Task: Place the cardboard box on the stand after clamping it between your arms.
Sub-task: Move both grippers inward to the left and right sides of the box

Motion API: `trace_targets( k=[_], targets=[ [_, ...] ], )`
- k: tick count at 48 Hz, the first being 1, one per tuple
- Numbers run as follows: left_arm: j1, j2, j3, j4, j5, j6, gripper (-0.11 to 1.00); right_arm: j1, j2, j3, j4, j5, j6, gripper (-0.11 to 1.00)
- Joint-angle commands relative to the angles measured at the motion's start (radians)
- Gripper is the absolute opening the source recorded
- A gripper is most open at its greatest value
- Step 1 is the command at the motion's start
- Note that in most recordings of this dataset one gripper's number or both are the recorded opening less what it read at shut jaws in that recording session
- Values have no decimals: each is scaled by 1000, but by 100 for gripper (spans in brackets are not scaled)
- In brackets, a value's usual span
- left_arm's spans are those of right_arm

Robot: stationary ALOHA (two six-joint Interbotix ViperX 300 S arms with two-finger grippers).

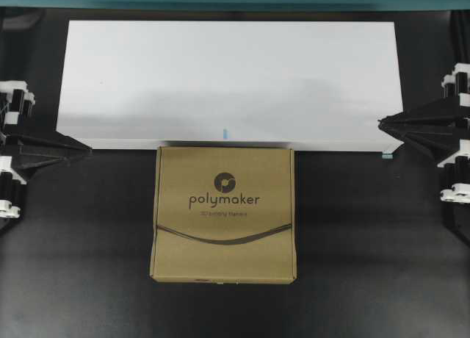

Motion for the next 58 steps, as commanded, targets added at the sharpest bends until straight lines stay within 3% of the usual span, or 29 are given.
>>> trace_targets(
  k=[1,5,10,23,35,45,52,58],
  targets=[
    [-26,38,-28,38,60,-44,5,20,20,-6,2,-3,6,2],
    [-32,64,-55,40,140,-91,9,29,32,-6,28,48,20,10],
    [-55,97,-98,40,233,-132,1,54,58,-18,37,121,64,2],
    [-138,209,-172,40,500,-138,1,160,140,-61,37,345,196,1],
    [-156,357,-216,41,689,-138,1,227,249,-84,37,540,232,1],
    [-156,457,-233,41,739,-138,1,227,368,-117,37,640,249,2],
    [-156,509,-239,41,721,-138,4,222,471,-150,29,664,249,18],
    [-158,552,-232,41,669,-135,23,218,568,-176,25,664,249,53]
  ],
)
